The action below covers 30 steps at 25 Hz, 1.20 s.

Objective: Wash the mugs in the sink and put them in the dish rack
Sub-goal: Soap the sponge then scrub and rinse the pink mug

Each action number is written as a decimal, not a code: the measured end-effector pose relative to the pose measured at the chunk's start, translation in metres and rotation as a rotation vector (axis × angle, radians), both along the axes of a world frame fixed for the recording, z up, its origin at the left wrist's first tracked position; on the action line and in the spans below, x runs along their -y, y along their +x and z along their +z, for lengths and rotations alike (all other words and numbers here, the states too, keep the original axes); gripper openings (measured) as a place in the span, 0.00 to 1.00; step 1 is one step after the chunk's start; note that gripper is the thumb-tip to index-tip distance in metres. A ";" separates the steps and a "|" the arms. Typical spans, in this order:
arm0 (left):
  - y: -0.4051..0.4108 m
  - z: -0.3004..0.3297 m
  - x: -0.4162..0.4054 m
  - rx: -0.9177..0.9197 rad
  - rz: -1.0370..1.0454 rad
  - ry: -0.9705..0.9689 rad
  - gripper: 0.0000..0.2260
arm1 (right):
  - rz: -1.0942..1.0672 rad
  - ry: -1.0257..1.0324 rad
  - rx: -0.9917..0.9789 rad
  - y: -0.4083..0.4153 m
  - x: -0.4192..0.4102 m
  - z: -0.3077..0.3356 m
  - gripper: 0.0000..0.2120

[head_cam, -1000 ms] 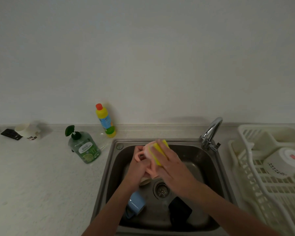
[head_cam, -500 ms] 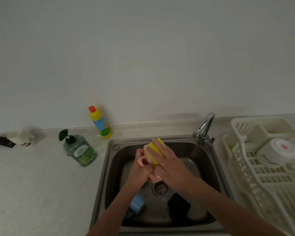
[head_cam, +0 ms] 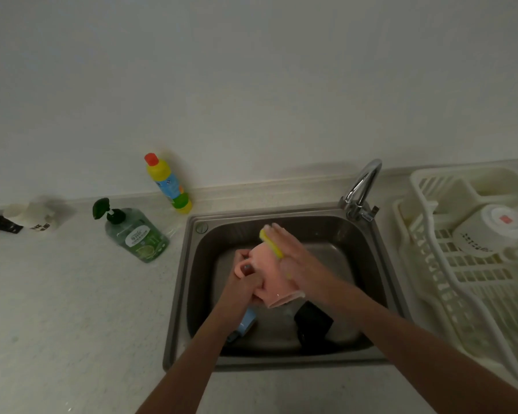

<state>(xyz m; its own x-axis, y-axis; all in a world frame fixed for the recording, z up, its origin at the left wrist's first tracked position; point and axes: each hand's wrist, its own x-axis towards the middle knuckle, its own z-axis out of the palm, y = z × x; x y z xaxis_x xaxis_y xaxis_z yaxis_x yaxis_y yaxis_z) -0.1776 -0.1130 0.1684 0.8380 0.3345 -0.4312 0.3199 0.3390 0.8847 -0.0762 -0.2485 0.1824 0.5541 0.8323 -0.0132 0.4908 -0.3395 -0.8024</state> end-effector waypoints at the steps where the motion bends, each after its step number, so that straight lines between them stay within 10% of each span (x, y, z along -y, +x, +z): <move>1: -0.003 -0.001 0.003 0.004 0.023 -0.014 0.23 | -0.049 -0.011 -0.016 0.005 0.006 -0.004 0.32; 7: 0.006 0.003 0.017 0.017 0.079 0.047 0.16 | 0.068 -0.008 0.281 -0.017 0.022 -0.019 0.26; 13: 0.019 0.012 0.024 0.045 0.148 0.098 0.20 | 0.057 0.065 0.087 0.016 0.041 -0.010 0.33; 17: 0.030 0.004 0.042 0.030 0.063 0.183 0.19 | 0.225 0.075 0.482 0.023 0.038 -0.002 0.24; 24: 0.031 0.006 0.051 0.045 0.281 0.073 0.23 | 0.106 0.049 0.097 0.030 0.051 -0.016 0.29; 30: 0.036 0.002 0.046 0.039 0.049 0.146 0.22 | 0.092 0.059 -0.025 0.049 0.028 0.006 0.34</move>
<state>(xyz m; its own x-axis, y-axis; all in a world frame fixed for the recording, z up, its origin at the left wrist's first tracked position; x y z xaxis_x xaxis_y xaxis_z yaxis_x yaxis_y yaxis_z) -0.1420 -0.1586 0.1704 0.8344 0.4320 -0.3423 0.2706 0.2200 0.9372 -0.0270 -0.2766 0.1886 0.4759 0.8792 0.0239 0.4968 -0.2463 -0.8322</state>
